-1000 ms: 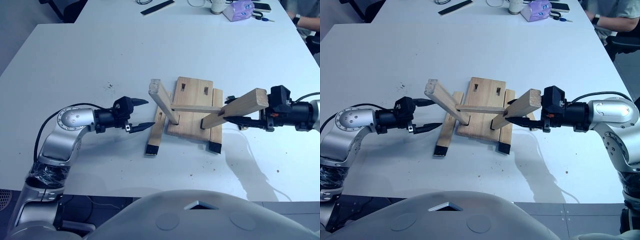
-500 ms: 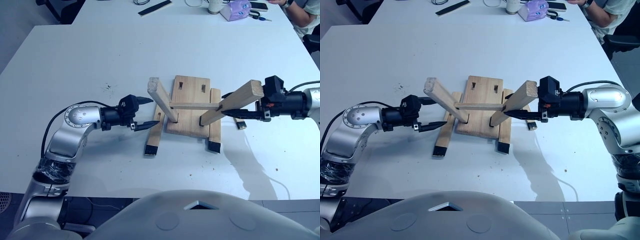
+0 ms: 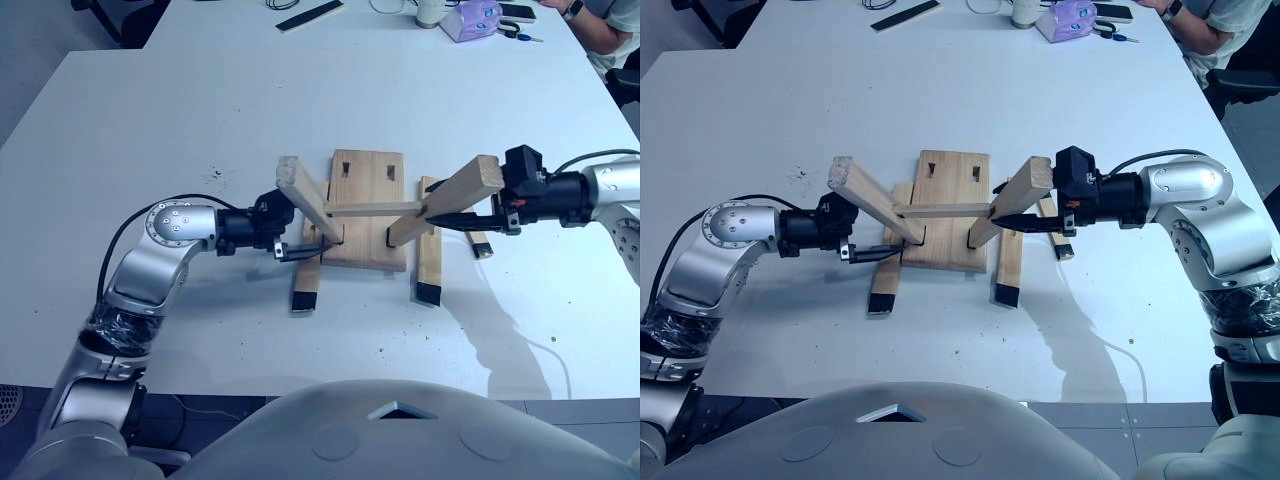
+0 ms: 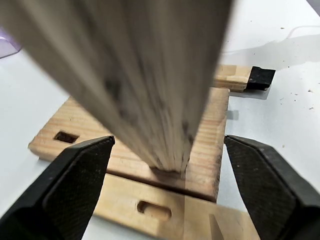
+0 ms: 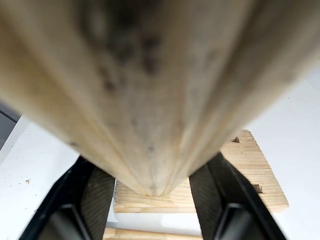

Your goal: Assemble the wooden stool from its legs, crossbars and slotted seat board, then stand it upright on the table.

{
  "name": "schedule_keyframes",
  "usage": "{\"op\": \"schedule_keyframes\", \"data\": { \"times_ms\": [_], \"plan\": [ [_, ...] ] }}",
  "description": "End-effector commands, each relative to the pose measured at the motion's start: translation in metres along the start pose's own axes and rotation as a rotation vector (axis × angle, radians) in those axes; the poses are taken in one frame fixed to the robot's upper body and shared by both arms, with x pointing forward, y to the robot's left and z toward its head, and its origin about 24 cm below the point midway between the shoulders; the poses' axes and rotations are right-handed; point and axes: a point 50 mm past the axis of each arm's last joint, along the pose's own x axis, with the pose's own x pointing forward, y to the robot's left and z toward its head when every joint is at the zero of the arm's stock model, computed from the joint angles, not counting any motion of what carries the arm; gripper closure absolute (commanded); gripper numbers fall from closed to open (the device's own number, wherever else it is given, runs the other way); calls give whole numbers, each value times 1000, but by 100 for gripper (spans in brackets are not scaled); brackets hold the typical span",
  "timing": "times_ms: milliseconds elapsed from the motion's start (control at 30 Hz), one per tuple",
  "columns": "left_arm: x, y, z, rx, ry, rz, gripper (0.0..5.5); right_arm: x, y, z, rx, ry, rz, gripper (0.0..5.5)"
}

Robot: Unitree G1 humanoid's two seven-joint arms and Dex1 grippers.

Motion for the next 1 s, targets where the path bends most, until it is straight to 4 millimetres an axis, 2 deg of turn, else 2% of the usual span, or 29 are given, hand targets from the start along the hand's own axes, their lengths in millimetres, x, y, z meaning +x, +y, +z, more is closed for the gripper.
{"op": "schedule_keyframes", "data": {
  "times_ms": [33,433,667,833,1000],
  "plan": [
    [3,1,-1,13,17,-16,143,5,13,-43,138,195,38,346],
    [6,-1,2,9,-5,-45,143,8,7,-59,201,210,25,346],
    [10,-7,2,6,-10,-81,143,12,11,-67,219,226,58,346],
    [10,-8,3,2,-17,-91,143,19,22,-58,140,242,130,346],
    [9,-13,14,-24,-72,-133,143,25,28,-44,92,210,166,346]
  ]
}}
